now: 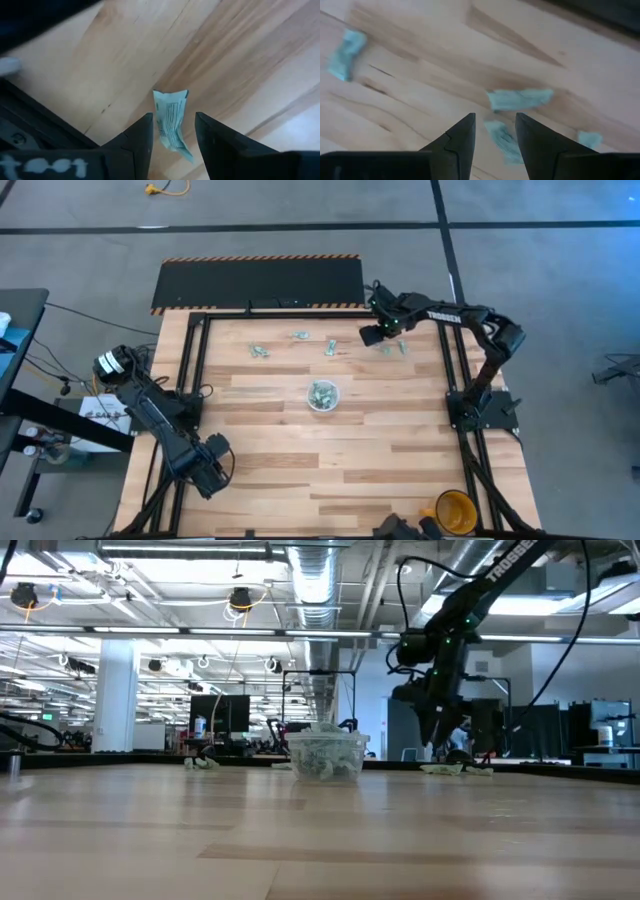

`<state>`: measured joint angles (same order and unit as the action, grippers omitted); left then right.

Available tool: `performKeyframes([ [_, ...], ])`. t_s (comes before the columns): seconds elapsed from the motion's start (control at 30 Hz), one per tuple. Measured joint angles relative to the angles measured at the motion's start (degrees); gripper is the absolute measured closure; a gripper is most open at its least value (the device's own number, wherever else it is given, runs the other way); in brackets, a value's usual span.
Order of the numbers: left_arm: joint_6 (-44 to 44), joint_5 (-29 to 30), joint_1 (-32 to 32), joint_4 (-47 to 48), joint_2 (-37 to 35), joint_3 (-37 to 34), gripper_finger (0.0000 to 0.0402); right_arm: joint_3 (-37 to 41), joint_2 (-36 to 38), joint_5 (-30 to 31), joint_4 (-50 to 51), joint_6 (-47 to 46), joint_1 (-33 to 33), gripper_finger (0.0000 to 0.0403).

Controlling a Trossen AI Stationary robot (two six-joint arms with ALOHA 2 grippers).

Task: Pick and place Stevia / Truvia into bins
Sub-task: Put the green stevia packet into the transparent container

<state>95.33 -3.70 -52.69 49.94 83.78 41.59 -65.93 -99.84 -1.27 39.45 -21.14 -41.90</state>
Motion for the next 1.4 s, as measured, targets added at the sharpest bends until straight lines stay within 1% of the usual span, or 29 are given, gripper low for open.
performKeyframes([
  [0.17,0.0,-0.1,0.0,-2.4,0.0,-2.0,0.0265,-0.1,0.1,-0.1,3.7,0.5,-1.4,0.0269],
  [0.3,0.2,-0.3,0.0,-6.0,-0.3,-4.2,0.0265,-0.1,0.1,-0.1,4.0,0.6,-1.8,0.0269],
  [0.57,0.0,-0.2,0.0,-6.5,-0.2,-4.5,0.0267,-0.1,0.1,-0.1,3.8,0.8,-1.6,0.0269],
  [0.63,0.0,-0.1,0.0,-6.7,-0.2,-4.5,0.0277,-0.1,0.1,-0.1,3.8,0.8,-1.6,0.0269],
  [0.7,-0.5,-0.1,0.0,-6.9,-0.2,-4.5,0.0297,-0.1,0.1,-0.1,3.8,0.8,-1.6,0.0269],
  [0.83,-3.2,1.4,0.5,-7.3,-0.6,-4.5,0.036,-0.1,0.1,-0.1,3.9,0.7,-1.6,0.0269],
  [0.9,-4.5,4.4,0.9,-6.9,-1.3,-4.2,0.0388,-0.1,0.1,-0.2,4.0,0.7,-1.6,0.0269],
  [0.93,-5.4,8.7,1.2,-6.3,-1.5,-3.8,0.0394,-0.1,0.1,-0.2,4.3,0.7,-1.6,0.0269],
  [1.03,-9.0,20.0,2.7,-3.7,-3.8,-0.6,0.0394,-0.1,0.1,-0.2,5.2,0.7,-1.6,0.0269],
  [1.1,-12.4,26.1,4.0,-2.0,-5.5,1.3,0.0398,-0.1,0.1,-0.2,5.7,0.6,-1.6,0.0269],
  [1.23,-23.9,39.0,9.5,-2.8,-10.3,5.1,0.0399,-0.1,0.1,-0.2,5.8,0.6,-1.6,0.0269],
  [1.27,-27.3,41.1,11.3,-3.3,-11.3,5.8,0.04,-0.1,0.1,-0.2,5.8,0.6,-1.6,0.0269],
  [1.33,-35.8,43.0,15.7,-6.7,-13.3,6.6,0.04,-0.1,0.1,-0.2,6.1,0.6,-1.6,0.0269],
  [1.4,-46.3,42.4,21.2,-13.8,-14.6,7.1,0.04,0.0,0.1,-0.2,6.1,0.6,-1.6,0.0269],
])
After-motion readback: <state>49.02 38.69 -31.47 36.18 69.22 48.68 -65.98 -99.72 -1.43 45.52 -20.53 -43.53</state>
